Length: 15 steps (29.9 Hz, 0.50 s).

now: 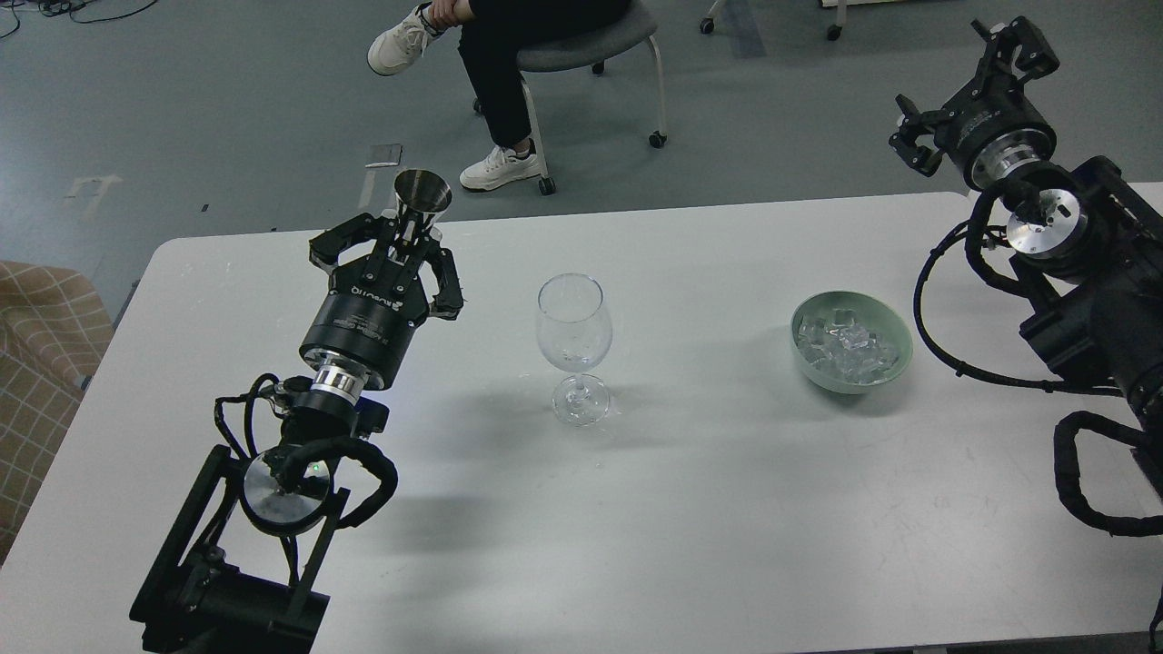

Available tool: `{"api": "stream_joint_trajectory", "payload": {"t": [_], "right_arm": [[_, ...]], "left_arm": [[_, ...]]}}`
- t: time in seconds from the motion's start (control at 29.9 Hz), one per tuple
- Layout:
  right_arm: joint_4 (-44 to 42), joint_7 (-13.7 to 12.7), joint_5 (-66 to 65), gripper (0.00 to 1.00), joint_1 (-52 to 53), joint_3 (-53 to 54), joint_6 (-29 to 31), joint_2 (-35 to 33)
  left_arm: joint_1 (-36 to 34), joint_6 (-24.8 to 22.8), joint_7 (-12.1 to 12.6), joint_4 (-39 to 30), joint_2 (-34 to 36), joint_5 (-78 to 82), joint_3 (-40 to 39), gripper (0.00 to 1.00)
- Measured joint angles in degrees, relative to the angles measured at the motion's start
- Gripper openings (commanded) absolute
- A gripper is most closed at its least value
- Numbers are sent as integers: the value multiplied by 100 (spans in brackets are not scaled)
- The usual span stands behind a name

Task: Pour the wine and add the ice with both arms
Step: 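Lift the jigger with the left gripper and carry it above the wine glass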

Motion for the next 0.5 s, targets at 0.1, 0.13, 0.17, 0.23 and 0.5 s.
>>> {"api": "stream_joint_trajectory", "payload": {"t": [0.1,0.13,0.17,0.23,0.5], "right_arm": [[0,0,0,100,0,0,0,-1],[0,0,0,100,0,0,0,-1],[0,0,0,100,0,0,0,-1],[0,0,0,100,0,0,0,-1],[5,-1,0,100,0,0,0,5]], "left_arm": [[0,12,21,-10,43,232,35,0],[0,27,32,-38,55,316,40,0],[-2,49,41,-74,64,380,41,0],[-2,88,51,-116,74,448,48,0],[1,135,78,-174,67,867,183,0]]}}
